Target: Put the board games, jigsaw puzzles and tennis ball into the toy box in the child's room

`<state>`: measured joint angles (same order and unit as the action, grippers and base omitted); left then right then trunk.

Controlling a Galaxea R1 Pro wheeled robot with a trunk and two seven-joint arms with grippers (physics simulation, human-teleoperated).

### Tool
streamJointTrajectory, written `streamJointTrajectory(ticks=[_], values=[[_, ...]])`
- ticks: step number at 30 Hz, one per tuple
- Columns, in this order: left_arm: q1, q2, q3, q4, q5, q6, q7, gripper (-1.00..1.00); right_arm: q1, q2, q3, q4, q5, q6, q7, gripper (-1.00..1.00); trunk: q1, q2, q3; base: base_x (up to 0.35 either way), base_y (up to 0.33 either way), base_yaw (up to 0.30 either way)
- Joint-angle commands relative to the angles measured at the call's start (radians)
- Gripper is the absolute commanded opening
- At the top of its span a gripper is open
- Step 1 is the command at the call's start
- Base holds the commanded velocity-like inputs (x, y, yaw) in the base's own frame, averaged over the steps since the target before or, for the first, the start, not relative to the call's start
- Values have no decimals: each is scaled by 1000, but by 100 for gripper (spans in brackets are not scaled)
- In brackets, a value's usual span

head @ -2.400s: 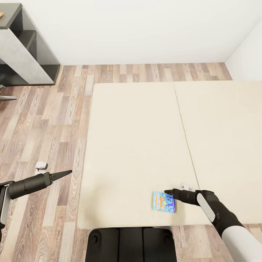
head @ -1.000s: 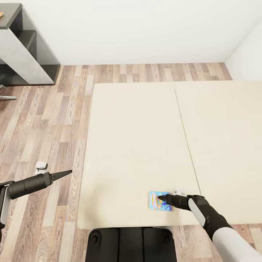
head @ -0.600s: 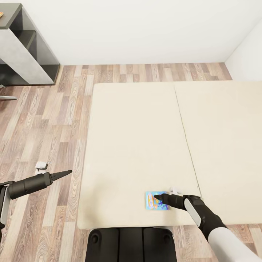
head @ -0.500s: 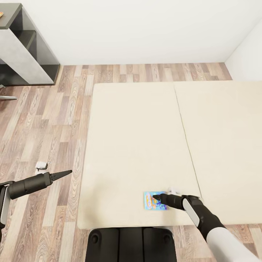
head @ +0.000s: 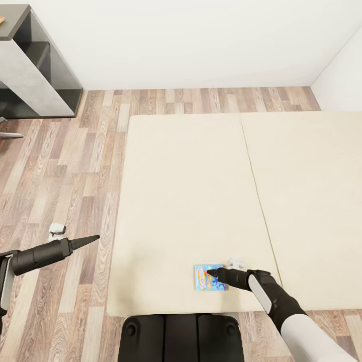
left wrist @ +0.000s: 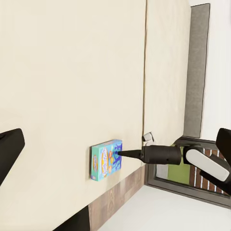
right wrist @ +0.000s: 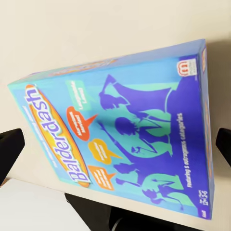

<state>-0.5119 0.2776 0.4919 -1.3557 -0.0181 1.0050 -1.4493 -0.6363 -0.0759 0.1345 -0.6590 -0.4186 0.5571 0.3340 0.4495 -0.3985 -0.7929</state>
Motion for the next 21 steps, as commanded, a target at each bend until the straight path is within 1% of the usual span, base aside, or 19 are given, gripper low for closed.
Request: streamJointTrajectory(ticks=[1, 15, 18, 21], values=[[0, 0, 1, 0, -2, 11, -5, 100, 0, 0, 3, -1, -2, 3, 0, 100, 1, -2, -1, 0, 0, 0], [0, 0, 1, 0, -2, 11, -5, 100, 0, 4, 2, -2, -2, 4, 0, 100, 1, -2, -1, 0, 0, 0], [0, 0, 1, 0, -2, 11, -5, 100, 0, 18, 2, -2, -2, 4, 0, 100, 1, -2, -1, 0, 0, 0], [0, 0, 1, 0, -2, 11, -5, 100, 0, 41, 4, -2, -2, 4, 0, 100, 1, -2, -1, 0, 0, 0]])
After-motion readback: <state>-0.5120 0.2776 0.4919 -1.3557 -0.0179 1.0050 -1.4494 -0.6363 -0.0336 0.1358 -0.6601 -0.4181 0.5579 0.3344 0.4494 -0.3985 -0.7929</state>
